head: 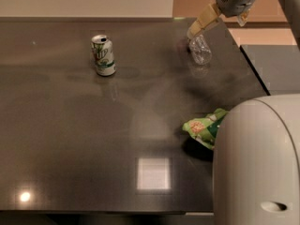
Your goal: Place water bottle upright
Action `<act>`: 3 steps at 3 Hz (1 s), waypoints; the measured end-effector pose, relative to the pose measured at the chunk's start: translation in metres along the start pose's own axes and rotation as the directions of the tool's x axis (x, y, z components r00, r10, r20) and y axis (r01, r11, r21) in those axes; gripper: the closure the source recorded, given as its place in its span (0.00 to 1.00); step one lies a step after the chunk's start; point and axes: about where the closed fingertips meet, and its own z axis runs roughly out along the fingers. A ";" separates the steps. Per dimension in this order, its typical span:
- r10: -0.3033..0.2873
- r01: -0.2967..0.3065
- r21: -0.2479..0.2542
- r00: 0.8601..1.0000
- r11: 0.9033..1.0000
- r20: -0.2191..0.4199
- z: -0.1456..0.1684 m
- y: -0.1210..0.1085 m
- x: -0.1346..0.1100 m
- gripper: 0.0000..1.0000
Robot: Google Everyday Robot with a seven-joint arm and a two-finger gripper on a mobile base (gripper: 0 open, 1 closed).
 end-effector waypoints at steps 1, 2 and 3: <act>-0.029 0.027 0.043 0.998 0.999 0.052 0.003 -0.001 -0.010 0.00; -0.074 0.066 0.081 0.992 0.995 0.105 0.009 0.000 -0.017 0.00; -0.100 0.085 0.109 0.985 0.990 0.141 0.020 -0.004 -0.018 0.00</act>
Offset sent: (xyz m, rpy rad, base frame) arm 0.0108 0.0145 -0.0076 -0.0736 -0.2366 0.0625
